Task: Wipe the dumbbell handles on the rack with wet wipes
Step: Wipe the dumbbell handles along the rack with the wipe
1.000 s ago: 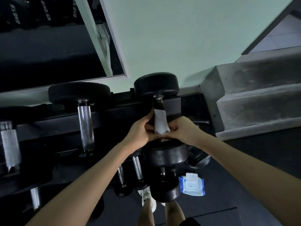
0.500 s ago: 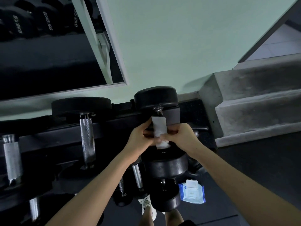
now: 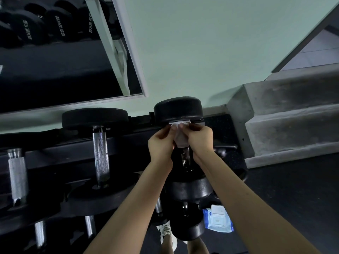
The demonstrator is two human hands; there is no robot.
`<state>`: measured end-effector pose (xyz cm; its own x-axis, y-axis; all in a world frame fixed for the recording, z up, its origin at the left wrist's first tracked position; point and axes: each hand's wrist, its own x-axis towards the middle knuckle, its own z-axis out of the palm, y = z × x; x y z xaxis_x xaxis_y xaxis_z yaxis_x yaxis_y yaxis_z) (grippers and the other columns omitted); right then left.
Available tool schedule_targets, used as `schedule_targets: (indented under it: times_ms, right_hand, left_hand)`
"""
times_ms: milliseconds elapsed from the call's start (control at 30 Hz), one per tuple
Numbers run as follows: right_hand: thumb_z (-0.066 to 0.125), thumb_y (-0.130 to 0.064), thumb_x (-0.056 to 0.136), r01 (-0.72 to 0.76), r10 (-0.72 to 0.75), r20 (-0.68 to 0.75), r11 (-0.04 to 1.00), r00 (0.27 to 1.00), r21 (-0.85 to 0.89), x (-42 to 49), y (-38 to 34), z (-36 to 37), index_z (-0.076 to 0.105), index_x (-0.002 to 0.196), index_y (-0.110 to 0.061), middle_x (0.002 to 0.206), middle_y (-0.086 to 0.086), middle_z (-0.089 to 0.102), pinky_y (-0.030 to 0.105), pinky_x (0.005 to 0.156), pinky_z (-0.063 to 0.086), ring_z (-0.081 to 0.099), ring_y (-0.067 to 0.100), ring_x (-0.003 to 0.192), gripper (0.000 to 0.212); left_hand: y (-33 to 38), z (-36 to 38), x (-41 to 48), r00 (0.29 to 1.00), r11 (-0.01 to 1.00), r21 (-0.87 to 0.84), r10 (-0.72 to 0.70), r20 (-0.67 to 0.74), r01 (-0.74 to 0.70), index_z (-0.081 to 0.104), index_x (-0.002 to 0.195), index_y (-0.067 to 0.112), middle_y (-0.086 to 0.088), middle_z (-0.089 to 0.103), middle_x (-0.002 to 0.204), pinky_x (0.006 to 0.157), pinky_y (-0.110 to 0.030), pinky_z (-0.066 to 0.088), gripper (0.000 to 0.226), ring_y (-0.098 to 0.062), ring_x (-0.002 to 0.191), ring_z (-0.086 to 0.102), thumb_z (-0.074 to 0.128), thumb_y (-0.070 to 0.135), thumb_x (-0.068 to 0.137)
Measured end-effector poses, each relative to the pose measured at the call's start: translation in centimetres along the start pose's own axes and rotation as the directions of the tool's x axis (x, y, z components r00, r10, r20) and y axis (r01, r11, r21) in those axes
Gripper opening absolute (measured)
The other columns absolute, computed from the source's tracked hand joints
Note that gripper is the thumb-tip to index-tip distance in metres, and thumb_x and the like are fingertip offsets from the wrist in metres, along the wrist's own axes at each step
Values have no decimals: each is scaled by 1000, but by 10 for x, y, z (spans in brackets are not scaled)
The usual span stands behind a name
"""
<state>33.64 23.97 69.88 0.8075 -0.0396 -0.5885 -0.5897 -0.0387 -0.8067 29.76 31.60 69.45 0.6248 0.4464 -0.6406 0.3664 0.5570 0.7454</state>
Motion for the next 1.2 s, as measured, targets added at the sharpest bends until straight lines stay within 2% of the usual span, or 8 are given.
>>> schedule_targets:
  times_ms: [100,367,467,533,700,933,1033,1200]
  right_hand:
    - [70,-15,84,11,-11,12,999,1000,-48,-2,4,-3,72,76,-11,74,8,71,43,70,57,66,23,72,9]
    - [72,-6,80,4,-7,42,998,999,61,6,3,-4,72,74,-10,77,6,73,33,79,56,70,21,80,8]
    - [71,-11,82,29,-31,74,999,997,26,2,10,-11,73,87,-4,85,10,74,27,77,57,71,20,83,9]
    - [71,-14,83,33,-33,110,999,993,3,-4,17,-19,73,94,-3,86,10,74,22,72,58,72,17,81,16]
    - [69,-2,81,63,-61,152,998,986,-6,-1,9,-21,72,94,-2,81,5,74,20,68,56,70,11,75,14]
    - [70,-9,82,95,-69,250,991,966,-94,-4,23,-35,71,102,-5,92,4,74,19,79,55,71,11,87,21]
    - [73,-9,80,109,-58,282,979,958,-171,-8,28,-44,72,100,-4,93,11,74,25,82,56,71,18,89,21]
    - [73,-4,78,139,-84,269,972,959,-191,6,12,-35,72,92,0,85,10,73,20,67,55,69,12,75,14]
  left_hand:
    - [-2,8,1,998,999,-23,-37,-51,36,65,100,8,-13,68,97,90,-34,52,17,-22,92,65,68,10,83]
    - [-3,11,7,996,998,-49,-52,-68,48,64,76,17,-3,67,75,63,-17,54,11,-11,68,63,69,10,83]
    - [-8,5,6,999,1000,21,-16,-34,16,67,88,14,-5,69,88,79,-25,55,7,-14,80,67,69,12,83]
    - [-14,-2,2,1000,997,80,14,25,-16,67,105,10,-3,70,95,88,-31,53,24,-17,91,67,69,13,82]
    - [-14,-11,2,992,989,137,45,120,-62,61,121,4,-15,69,107,90,-40,53,39,-25,99,67,68,12,83]
    - [-25,-26,-5,953,958,238,89,288,-161,68,105,24,2,74,96,82,-28,55,23,-15,96,69,67,18,83]
    - [-29,-34,-9,951,937,301,84,296,-176,63,116,22,8,74,91,80,-23,56,35,-9,91,69,68,12,82]
    - [-10,-22,-4,962,959,264,26,272,-100,59,123,14,2,71,91,58,-22,55,38,-6,77,70,65,8,86]
